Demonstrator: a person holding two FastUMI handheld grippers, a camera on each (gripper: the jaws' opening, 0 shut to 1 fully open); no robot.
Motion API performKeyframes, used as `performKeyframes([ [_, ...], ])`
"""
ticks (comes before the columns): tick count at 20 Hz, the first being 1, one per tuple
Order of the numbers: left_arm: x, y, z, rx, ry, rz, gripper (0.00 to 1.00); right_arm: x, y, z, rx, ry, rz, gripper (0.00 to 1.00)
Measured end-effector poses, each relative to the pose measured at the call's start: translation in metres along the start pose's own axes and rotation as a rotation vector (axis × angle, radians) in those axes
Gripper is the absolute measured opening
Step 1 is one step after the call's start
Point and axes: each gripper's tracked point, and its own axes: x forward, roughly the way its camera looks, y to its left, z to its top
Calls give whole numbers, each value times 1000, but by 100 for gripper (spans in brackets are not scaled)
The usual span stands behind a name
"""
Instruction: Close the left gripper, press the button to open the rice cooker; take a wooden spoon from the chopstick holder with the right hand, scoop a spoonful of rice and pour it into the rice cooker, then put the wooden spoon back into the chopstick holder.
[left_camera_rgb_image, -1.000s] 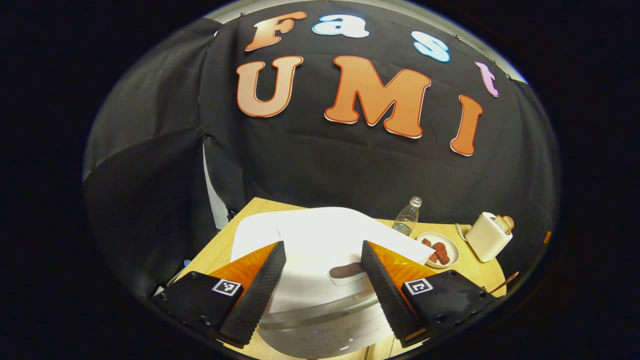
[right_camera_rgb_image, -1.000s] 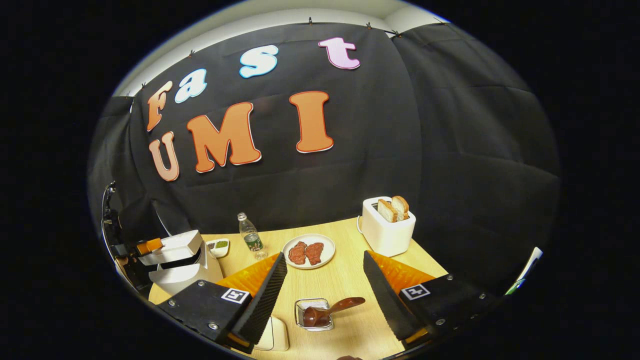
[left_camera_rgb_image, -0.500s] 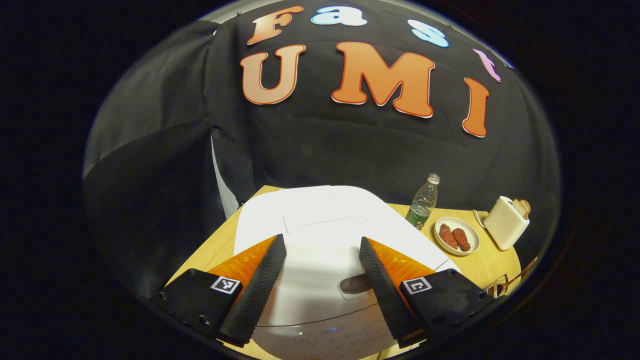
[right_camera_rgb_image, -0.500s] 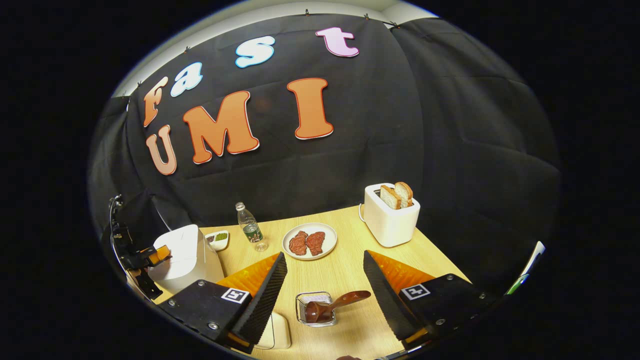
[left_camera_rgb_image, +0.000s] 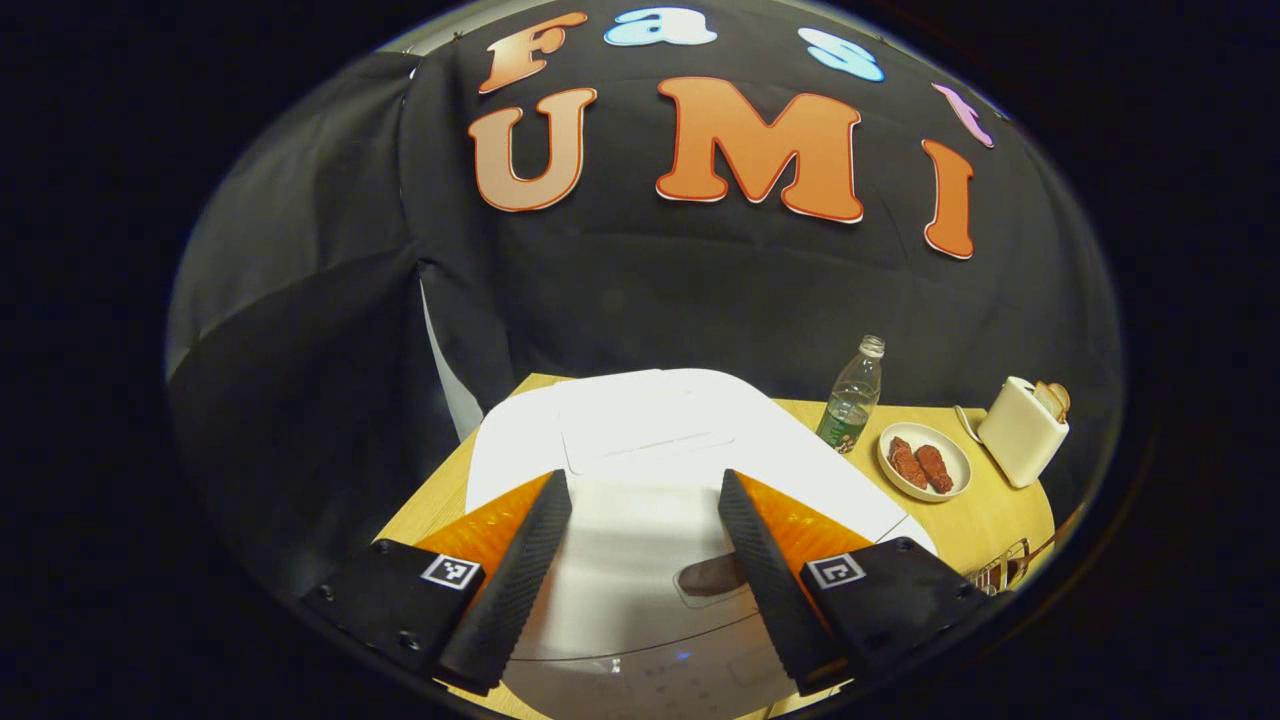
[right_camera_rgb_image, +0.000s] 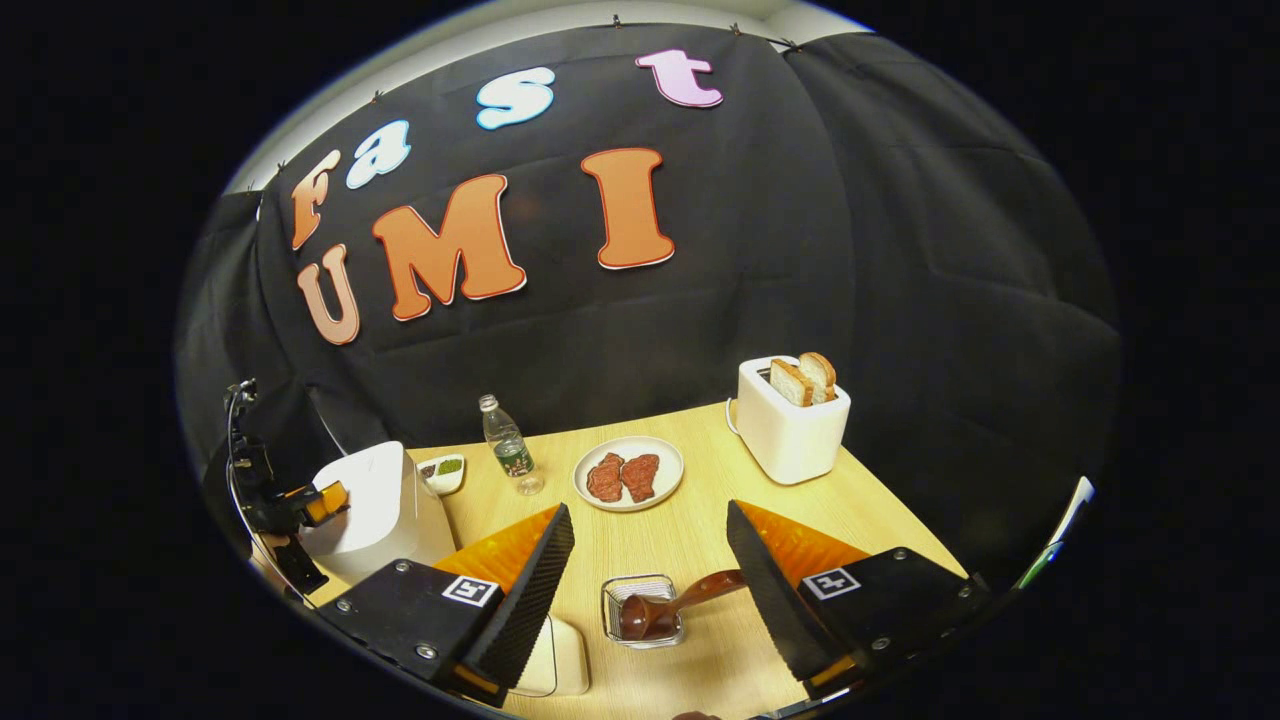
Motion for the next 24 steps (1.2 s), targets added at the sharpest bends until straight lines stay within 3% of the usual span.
performKeyframes([
  [5,-3,1,6,4,28,-12,99,-7,-11,4,5,-12,-16,95],
  [7,-11,2,16,-45,36,-18,99,-9,-11,8,2,-21,-14,95],
  [12,-58,20,95,-113,-111,-23,98,-15,-3,38,-42,-84,-2,95],
  [18,-148,48,209,-86,-338,-10,98,-27,11,93,-94,-188,2,95],
  [24,-227,65,265,-71,-466,-5,97,-47,21,147,-161,-300,-15,95],
])
